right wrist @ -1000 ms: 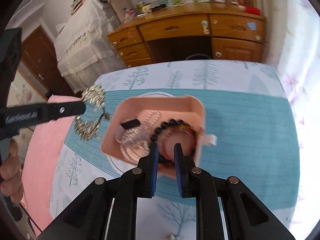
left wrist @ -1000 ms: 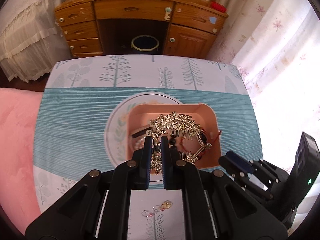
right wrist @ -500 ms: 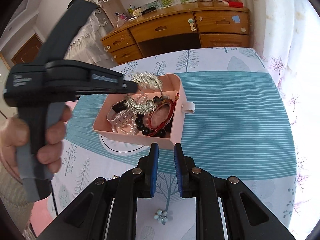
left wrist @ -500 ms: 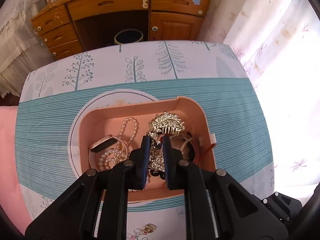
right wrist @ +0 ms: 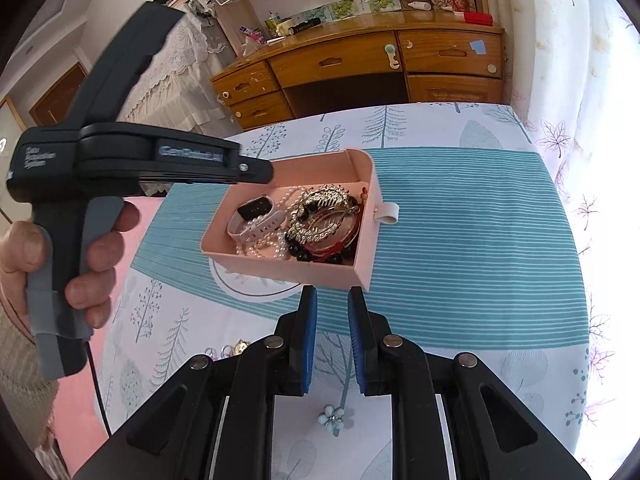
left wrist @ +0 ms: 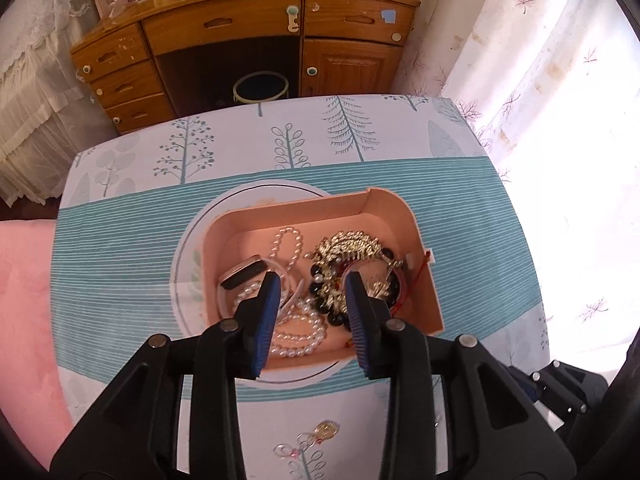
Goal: Organize jewelry
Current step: 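Lower the watch and hair clip into the pink box and open both tools, then grasp the blue flower brooch with the right tool while the left tool grasps the gold earring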
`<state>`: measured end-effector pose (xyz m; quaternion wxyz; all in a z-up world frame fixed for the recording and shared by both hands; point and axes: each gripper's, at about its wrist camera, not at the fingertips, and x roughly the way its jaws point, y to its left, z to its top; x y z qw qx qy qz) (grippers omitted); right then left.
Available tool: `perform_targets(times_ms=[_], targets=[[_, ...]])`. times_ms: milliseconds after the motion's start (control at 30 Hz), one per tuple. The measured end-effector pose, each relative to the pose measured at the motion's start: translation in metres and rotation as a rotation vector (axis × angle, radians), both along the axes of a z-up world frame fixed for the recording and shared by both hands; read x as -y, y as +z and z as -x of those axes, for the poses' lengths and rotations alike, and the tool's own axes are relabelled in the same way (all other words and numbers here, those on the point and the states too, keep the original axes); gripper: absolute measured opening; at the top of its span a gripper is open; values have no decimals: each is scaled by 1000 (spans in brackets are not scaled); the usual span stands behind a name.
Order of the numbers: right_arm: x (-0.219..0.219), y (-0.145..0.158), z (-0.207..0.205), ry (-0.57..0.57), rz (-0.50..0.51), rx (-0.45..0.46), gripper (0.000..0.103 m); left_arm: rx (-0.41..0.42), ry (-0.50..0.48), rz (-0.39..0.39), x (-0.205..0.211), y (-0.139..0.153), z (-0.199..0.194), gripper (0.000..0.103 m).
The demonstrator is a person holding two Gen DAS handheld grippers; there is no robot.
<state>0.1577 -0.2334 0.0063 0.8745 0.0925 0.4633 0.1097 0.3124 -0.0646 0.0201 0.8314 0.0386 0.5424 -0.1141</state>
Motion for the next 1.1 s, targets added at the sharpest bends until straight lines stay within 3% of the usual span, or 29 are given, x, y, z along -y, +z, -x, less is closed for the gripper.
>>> perform_targets(times_ms=[300, 700, 800, 900, 1100], targets=[[-10, 10, 27, 23, 7, 12, 16, 33, -27, 5, -36, 22, 57, 30], [-20, 8, 76, 63, 12, -5, 16, 20, -52, -3, -81, 8, 149, 30], [-23, 3, 91, 69, 17, -13, 17, 22, -89, -14, -88, -5, 174, 30], [-26, -4, 106, 68, 31, -11, 29, 0, -135, 6, -93, -20, 195, 30], [-32, -21, 132, 90, 34, -38, 30, -53, -316, 64, -107, -45, 239, 33]])
